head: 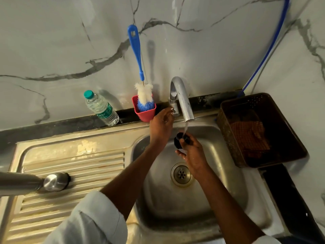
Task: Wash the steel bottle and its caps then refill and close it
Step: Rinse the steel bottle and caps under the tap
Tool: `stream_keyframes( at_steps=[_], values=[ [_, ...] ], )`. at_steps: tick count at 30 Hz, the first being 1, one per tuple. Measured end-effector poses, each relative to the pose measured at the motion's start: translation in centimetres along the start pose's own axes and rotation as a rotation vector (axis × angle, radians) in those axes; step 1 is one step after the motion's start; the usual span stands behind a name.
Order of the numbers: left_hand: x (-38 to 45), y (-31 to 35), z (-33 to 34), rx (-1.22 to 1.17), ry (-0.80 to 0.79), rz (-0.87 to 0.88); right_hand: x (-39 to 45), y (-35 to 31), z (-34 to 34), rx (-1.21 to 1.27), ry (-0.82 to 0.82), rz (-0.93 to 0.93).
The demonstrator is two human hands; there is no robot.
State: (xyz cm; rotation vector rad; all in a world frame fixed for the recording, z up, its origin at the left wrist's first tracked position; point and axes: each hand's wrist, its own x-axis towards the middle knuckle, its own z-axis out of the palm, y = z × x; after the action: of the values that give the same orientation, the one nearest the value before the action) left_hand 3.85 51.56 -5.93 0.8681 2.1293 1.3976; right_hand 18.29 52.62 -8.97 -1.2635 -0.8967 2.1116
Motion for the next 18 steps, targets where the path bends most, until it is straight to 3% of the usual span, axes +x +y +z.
stream_keyframes(
  at_steps=[6,11,14,18],
  values=[
    [-5.0,-5.2,-5.7,0.299,0.031,-0.018,0.4,0.2,0.5,0.38,-0.028,0.383],
    [-8.7,-10.9,-12.0,0.676,-0.055,0.121,0.3,0.8,0.3,0.321,-0.056,0.32],
    [-10.6,-13.1,-12.8,0.725,-0.144,0.172,0.5,1.2,-0.5,0.465,-0.049,0.318],
    [-10.8,-12.8,-12.7,0.727,-0.144,0.146,1.1,1.8,-1.2,0.468,-0.13,0.286]
  ],
)
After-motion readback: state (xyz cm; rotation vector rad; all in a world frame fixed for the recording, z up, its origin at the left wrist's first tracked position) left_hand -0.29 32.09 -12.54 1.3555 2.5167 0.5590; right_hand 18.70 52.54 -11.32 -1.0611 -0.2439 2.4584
